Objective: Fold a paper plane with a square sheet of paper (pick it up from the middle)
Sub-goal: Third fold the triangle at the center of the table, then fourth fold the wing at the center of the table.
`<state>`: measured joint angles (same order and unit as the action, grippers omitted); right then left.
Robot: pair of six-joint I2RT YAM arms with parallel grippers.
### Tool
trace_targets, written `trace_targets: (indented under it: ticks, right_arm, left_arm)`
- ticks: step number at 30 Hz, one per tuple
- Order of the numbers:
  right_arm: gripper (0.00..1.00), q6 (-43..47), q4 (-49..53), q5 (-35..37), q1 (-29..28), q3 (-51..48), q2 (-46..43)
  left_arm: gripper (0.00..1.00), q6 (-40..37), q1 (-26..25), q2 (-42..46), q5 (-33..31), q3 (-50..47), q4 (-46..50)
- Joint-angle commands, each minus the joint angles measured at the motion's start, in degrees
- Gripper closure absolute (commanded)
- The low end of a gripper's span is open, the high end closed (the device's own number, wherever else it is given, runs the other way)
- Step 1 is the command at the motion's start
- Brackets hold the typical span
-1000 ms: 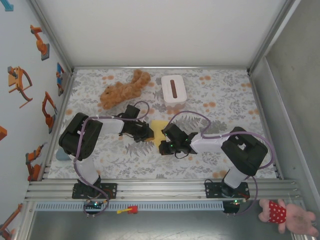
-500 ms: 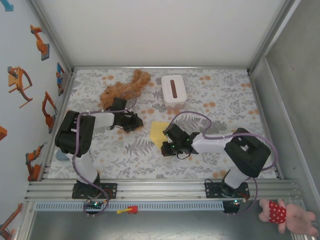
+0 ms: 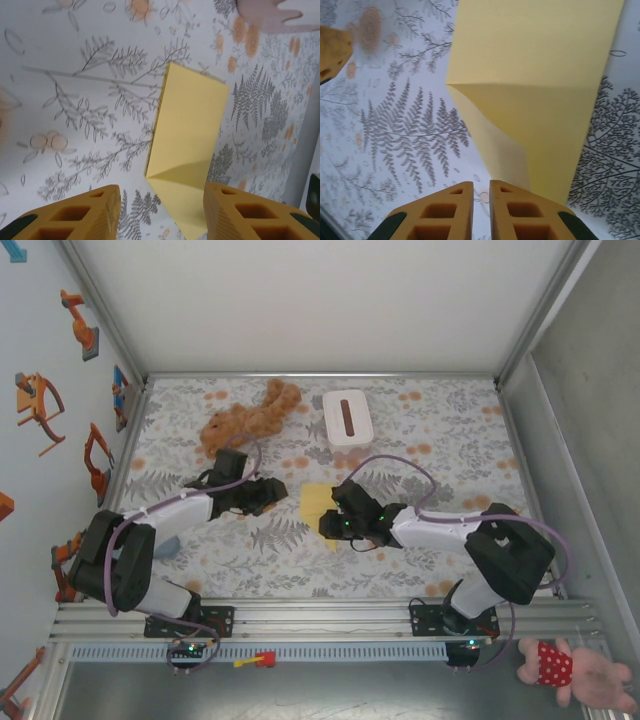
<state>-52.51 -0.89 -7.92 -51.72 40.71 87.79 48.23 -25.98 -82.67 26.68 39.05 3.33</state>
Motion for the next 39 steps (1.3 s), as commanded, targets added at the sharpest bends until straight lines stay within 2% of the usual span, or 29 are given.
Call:
trace_targets:
  ticks: [1, 8, 12, 15, 23, 33, 39]
  right_arm:
    - [0.83, -1.9, 1.4, 3.3, 0.7, 2.0, 1.8]
    - [0.83, -3.3, 1.5, 3.7, 1.9, 2.8, 5.9]
    - [0.83, -5.1, -0.2, 3.2, 2.1, 0.6, 6.5]
    - [0.83, -5.5, -0.5, 2.7, 2.2, -0.1, 6.8]
    - [0.85, -5.6, -0.5, 2.3, 2.3, -1.2, 7.0]
    - [0.89, -5.5, -1.5, 1.6, 2.6, -1.9, 7.1]
    - [0.89, -5.3, -1.5, 1.5, 2.7, -1.8, 7.1]
  left_arm:
    - [0.51, 4.9, -1.2, 1.6, -0.2, -1.7, -1.9]
    - [0.5, 11.4, -4.2, -2.4, 3.0, -2.0, -7.8]
    - [0.51, 8.1, -5.2, -4.9, 1.9, 0.6, -3.2]
    - [0.52, 7.9, -5.7, -6.2, 2.5, 1.4, -3.3]
    - [0.65, 9.2, -6.8, -10.1, 3.5, 3.2, -3.4]
    - [0.65, 9.3, -8.0, -13.7, 4.8, 4.5, -5.9]
    - [0.68, 9.4, -8.2, -15.0, 6.4, 4.9, -8.0]
